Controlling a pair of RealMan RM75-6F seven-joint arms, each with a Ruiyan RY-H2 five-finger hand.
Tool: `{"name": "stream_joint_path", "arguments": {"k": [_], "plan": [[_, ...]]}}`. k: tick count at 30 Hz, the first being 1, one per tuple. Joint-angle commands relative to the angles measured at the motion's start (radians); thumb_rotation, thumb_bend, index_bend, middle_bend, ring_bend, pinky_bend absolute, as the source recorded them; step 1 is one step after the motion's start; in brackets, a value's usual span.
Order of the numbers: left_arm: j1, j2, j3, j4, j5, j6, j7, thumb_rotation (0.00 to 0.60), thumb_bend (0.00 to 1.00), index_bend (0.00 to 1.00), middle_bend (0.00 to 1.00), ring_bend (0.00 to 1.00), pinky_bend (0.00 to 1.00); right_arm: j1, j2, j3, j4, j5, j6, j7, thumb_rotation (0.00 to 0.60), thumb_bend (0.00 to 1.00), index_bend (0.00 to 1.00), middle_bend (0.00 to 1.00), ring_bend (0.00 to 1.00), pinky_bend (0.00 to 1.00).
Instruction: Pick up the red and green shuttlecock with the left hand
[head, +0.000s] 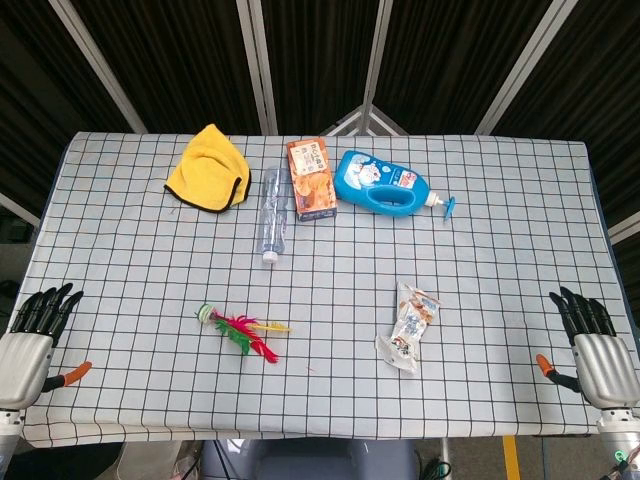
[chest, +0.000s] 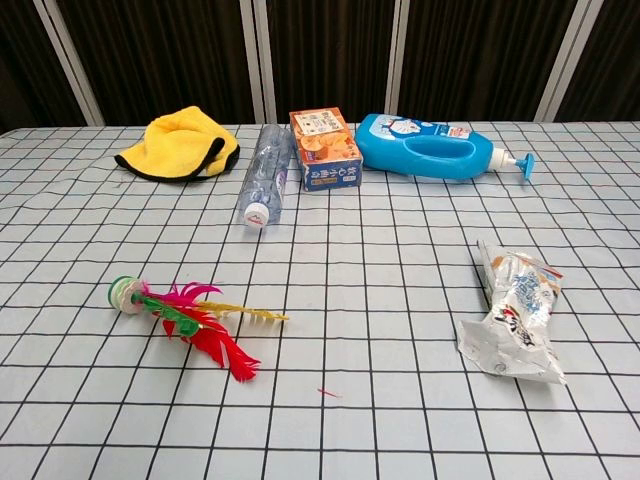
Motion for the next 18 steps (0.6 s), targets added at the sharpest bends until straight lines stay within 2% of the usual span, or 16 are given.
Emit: {"name": "stream_joint_path", "arguments": {"k": [1, 11, 18], "plan": [[0.0, 0.0, 0.0, 0.0, 0.0, 0.0, 0.0, 0.6, 0.09, 0.0, 0.0, 0.0, 0.0, 0.0, 0.0, 0.0, 0.0, 0.0, 0.0, 0.0, 0.6, 0.33, 0.0, 0.0, 0.0, 0.0], [-0.002, 0.0, 0.005, 0.006, 0.007, -0.008, 0.01, 0.6, 0.09, 0.0, 0.0, 0.0, 0.0, 0.0, 0.0, 0.002, -0.001, 0.0, 0.003, 0.0, 0.6, 0.33, 0.0, 0.0, 0.0, 0.0], [-0.05, 0.01, 0.009, 0.026, 0.047, -0.068, 0.069, 0.6, 0.14, 0.03, 0.0, 0.0, 0.0, 0.002, -0.003, 0.003, 0.001, 0.003, -0.001, -0.004, 0.6, 0.33, 0.0, 0.0, 0.0, 0.0]]}}
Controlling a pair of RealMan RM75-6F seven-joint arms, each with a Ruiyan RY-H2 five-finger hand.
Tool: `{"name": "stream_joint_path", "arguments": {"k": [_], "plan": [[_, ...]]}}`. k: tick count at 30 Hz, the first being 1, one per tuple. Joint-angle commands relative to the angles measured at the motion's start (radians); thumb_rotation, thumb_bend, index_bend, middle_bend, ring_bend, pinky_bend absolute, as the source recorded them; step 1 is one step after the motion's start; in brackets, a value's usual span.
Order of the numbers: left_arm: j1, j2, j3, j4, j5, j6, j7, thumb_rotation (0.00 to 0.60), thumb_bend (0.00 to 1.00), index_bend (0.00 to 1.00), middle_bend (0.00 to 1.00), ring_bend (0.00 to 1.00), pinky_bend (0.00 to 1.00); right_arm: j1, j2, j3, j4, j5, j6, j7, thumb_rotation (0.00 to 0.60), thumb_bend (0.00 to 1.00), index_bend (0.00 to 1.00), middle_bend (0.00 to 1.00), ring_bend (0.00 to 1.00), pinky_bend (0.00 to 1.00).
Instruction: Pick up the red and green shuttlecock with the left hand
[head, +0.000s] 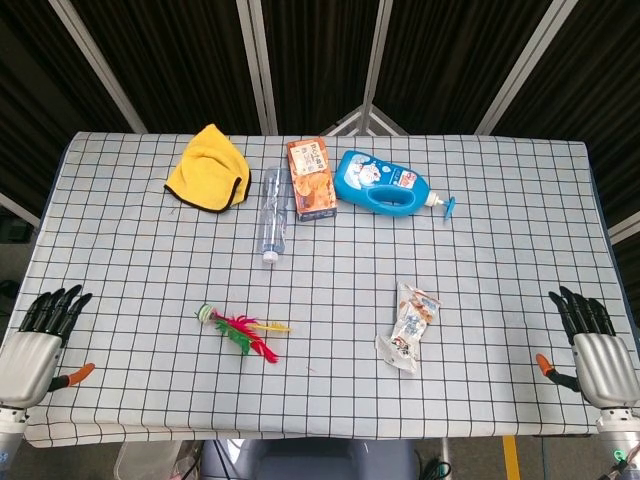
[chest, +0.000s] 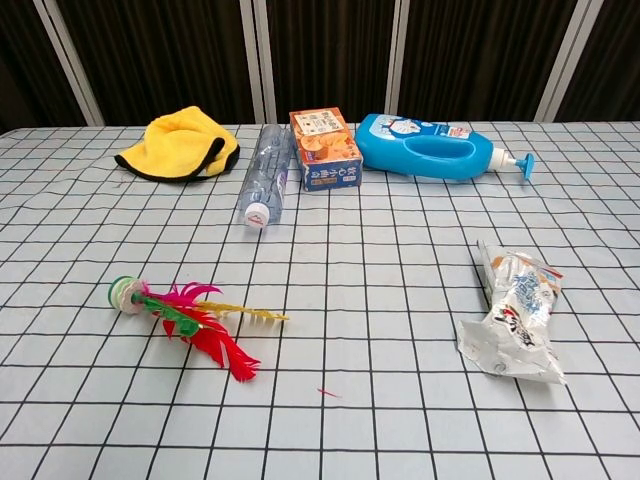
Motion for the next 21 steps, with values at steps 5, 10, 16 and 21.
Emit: {"name": "stream_joint_path", "arguments": {"k": [5, 10, 16, 21], "plan": [[-0.087, -0.001, -0.004, 0.029, 0.094, -0.079, 0.115, 0.6, 0.22, 0.17, 0.0, 0.0, 0.0, -0.001, 0.001, 0.001, -0.002, 0.0, 0.002, 0.005, 0.6, 0.33, 0.0, 0.0, 0.0, 0.0], [-0.149, -0.034, -0.011, -0.015, 0.113, -0.166, 0.163, 0.6, 0.3, 0.3, 0.03, 0.0, 0.0, 0.0, 0.0, 0.0, -0.001, -0.002, 0.001, 0.004, 0.6, 0.33, 0.0, 0.0, 0.0, 0.0], [-0.213, -0.136, -0.036, -0.056, 0.093, -0.266, 0.265, 0.6, 0.34, 0.37, 0.05, 0.0, 0.0, -0.003, 0.003, 0.001, -0.002, 0.002, 0.005, 0.011, 0.6, 0.33, 0.0, 0.0, 0.0, 0.0], [-0.252, -0.248, -0.051, -0.054, 0.058, -0.337, 0.362, 0.6, 0.35, 0.38, 0.06, 0.0, 0.0, -0.004, 0.004, -0.001, -0.001, 0.0, 0.005, 0.015, 0.6, 0.33, 0.0, 0.0, 0.0, 0.0]]}}
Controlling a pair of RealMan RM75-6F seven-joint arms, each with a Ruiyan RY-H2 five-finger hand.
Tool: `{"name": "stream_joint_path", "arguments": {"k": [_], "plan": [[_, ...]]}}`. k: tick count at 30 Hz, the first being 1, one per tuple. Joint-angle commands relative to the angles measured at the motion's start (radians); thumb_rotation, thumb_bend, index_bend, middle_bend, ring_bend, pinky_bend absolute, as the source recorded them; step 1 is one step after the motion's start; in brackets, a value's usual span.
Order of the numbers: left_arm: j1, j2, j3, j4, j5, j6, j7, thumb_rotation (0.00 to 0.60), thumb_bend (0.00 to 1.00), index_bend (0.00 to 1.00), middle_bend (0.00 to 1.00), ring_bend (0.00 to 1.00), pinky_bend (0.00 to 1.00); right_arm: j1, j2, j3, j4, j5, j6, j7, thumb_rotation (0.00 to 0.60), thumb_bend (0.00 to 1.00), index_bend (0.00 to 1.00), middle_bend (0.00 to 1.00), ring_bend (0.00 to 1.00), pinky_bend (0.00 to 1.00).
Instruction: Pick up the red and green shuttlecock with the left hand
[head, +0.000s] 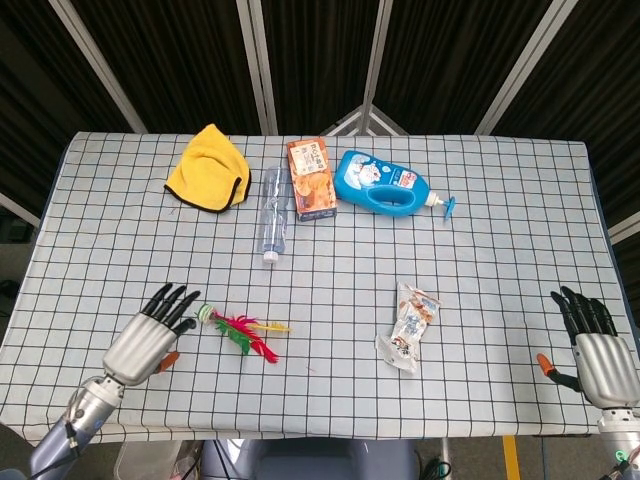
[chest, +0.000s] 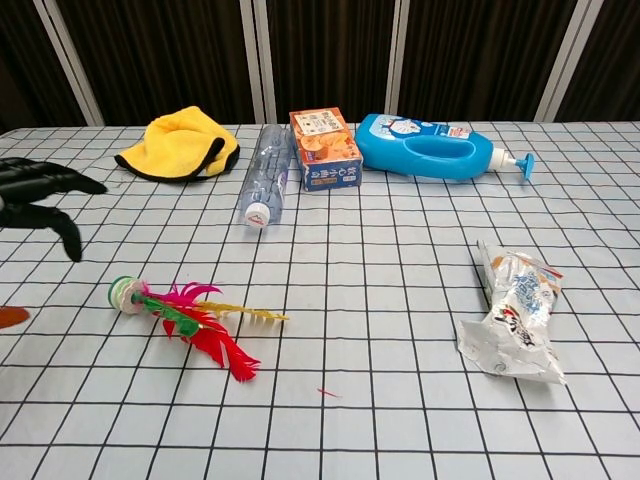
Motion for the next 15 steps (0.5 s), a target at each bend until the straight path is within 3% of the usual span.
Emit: {"name": "stream_joint_path", "arguments": {"k": [1, 8, 15], "plan": [[-0.036, -0.084, -0.017, -0.002, -0.032, -0.057, 0.072, 0.6, 0.36, 0.39, 0.06, 0.0, 0.0, -0.001, 0.001, 0.0, 0.0, 0.0, 0.0, 0.003, 0.6, 0.33, 0.0, 0.0, 0.0, 0.0], [-0.076, -0.211, -0.035, 0.017, -0.093, -0.125, 0.186, 0.6, 0.38, 0.41, 0.07, 0.0, 0.0, -0.004, 0.006, 0.001, 0.001, 0.002, 0.005, 0.021, 0.6, 0.33, 0.0, 0.0, 0.0, 0.0], [-0.105, -0.286, -0.06, 0.034, -0.161, -0.162, 0.256, 0.6, 0.46, 0.45, 0.07, 0.0, 0.0, -0.007, 0.01, 0.001, 0.0, 0.003, 0.007, 0.03, 0.6, 0.33, 0.0, 0.0, 0.0, 0.0]]}}
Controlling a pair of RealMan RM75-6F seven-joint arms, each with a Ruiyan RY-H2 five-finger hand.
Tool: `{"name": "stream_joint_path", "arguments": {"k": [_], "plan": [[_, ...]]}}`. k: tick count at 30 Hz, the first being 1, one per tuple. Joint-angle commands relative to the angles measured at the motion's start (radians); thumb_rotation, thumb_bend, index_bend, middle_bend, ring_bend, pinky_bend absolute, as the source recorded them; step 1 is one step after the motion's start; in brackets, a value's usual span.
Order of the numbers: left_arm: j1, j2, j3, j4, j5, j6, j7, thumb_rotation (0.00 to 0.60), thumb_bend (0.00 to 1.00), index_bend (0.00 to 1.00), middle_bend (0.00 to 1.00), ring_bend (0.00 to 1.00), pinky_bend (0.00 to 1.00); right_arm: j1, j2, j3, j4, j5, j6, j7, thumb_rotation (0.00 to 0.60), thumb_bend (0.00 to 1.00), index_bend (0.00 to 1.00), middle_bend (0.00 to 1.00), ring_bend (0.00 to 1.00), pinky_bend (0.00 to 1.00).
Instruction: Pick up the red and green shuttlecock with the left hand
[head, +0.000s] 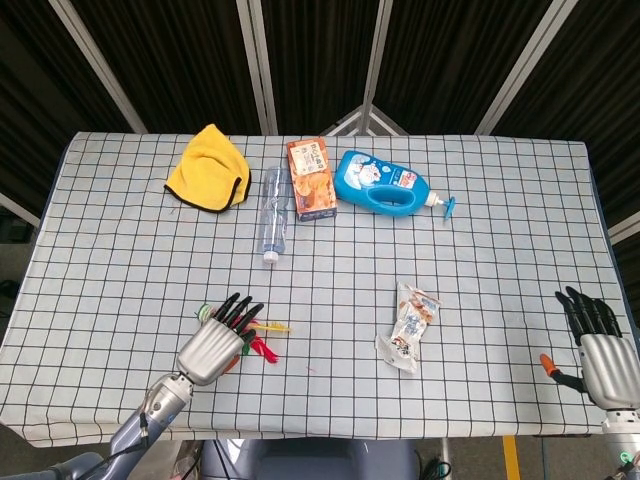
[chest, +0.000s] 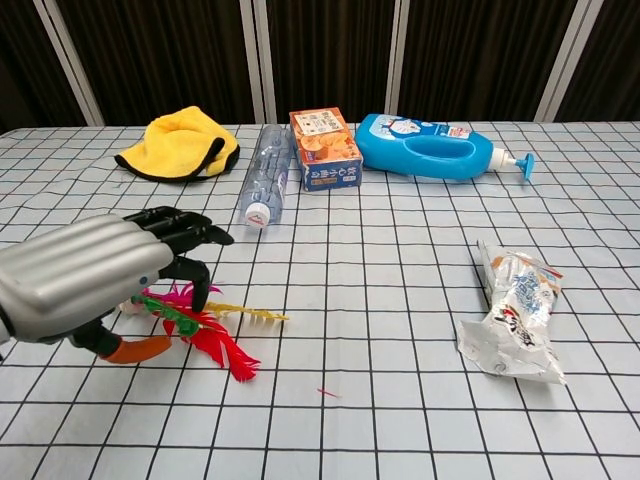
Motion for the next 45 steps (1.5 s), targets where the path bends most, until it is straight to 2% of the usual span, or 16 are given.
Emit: {"name": "stream_joint_path", "arguments": {"k": [1, 14, 32, 39, 45], "plan": [[-0.015, -0.034, -0.015, 0.009, -0.042, -0.018, 0.024, 0.6, 0.47, 0.46, 0.07, 0.0, 0.0, -0.001, 0.001, 0.0, 0.0, 0.001, 0.0, 0.004, 0.6, 0.33, 0.0, 0.0, 0.0, 0.0], [-0.025, -0.069, -0.011, 0.025, -0.1, -0.003, 0.045, 0.6, 0.49, 0.51, 0.08, 0.0, 0.0, -0.003, 0.005, 0.0, -0.002, 0.002, 0.001, 0.008, 0.6, 0.33, 0.0, 0.0, 0.0, 0.0], [-0.04, -0.063, 0.004, 0.033, -0.118, 0.03, 0.023, 0.6, 0.62, 0.57, 0.1, 0.0, 0.0, -0.004, 0.004, 0.001, -0.002, 0.003, 0.001, 0.004, 0.6, 0.33, 0.0, 0.0, 0.0, 0.0], [-0.045, -0.026, -0.017, -0.001, -0.115, 0.063, 0.001, 0.6, 0.62, 0.57, 0.1, 0.0, 0.0, -0.004, 0.005, 0.001, -0.001, 0.003, 0.001, 0.005, 0.6, 0.33, 0.0, 0.0, 0.0, 0.0], [-0.051, 0.036, -0.058, -0.055, -0.116, 0.1, -0.024, 0.6, 0.62, 0.57, 0.1, 0.0, 0.0, -0.004, 0.004, 0.001, -0.001, 0.003, 0.001, 0.001, 0.6, 0.33, 0.0, 0.0, 0.0, 0.0]]}}
